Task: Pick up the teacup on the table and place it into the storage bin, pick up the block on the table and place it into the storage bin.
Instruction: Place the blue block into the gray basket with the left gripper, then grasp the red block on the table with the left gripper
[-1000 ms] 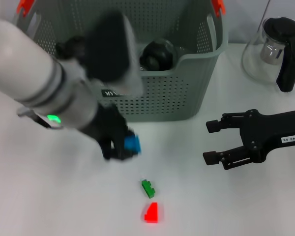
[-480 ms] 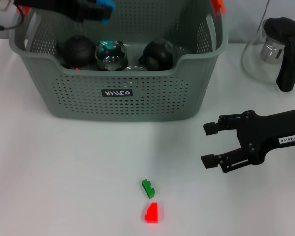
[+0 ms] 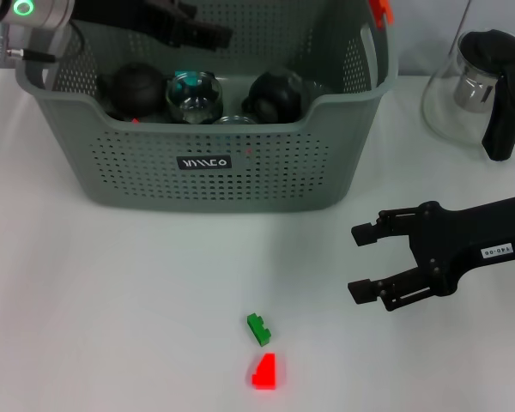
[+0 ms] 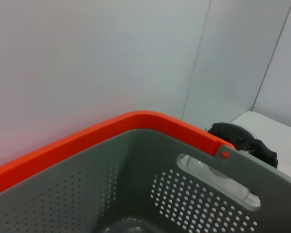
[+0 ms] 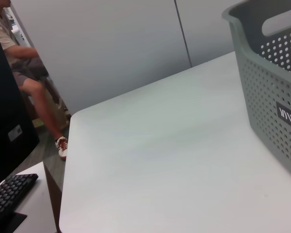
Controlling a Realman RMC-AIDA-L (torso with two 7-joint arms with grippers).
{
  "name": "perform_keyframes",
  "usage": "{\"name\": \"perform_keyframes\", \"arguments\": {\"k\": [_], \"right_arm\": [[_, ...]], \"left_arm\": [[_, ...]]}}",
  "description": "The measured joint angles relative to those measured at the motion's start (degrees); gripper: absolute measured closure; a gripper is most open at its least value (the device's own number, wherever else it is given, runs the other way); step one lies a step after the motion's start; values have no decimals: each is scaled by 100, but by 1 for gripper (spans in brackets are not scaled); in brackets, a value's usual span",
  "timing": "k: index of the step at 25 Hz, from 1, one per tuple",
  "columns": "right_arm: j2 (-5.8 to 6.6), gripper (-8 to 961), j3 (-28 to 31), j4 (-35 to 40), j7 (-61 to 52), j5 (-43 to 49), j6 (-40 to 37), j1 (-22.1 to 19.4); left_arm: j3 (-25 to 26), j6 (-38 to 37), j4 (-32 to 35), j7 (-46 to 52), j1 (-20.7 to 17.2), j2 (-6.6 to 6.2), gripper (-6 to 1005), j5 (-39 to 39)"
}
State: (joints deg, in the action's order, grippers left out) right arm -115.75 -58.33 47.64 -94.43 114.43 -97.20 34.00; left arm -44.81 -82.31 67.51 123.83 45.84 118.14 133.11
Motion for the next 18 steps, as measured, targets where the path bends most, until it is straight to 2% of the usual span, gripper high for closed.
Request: {"name": "perform_keyframes", "arguments": {"k": [4, 7, 11, 12, 14, 15, 18], "right_arm": [[-1, 8, -3, 0, 23, 1, -11, 1], [-1, 8, -4, 0, 29, 2, -15, 1], [-1, 8, -4, -1, 22, 1, -13, 2], [-1, 8, -3, 0, 13, 1, -7, 1], [-1, 8, 4, -4, 1, 1, 9, 2], [1, 8, 13, -10, -5, 1, 11, -1], [31, 8, 36, -50, -10, 0, 8, -18]], "left_arm": [[-11, -272, 336, 38, -97, 33, 367, -49], [-8, -829, 877, -24, -303, 119, 272, -325], [-64, -1999, 1759, -544, -758, 346, 119, -856], [-122, -2242, 1970, -741, -912, 431, 110, -914], [-523, -2534, 2316, -1011, -1334, 578, 91, -912], [-666, -2549, 2374, -1041, -1434, 593, 82, -908], [-1655, -2503, 2508, -1037, -1883, 599, 63, -815]]}}
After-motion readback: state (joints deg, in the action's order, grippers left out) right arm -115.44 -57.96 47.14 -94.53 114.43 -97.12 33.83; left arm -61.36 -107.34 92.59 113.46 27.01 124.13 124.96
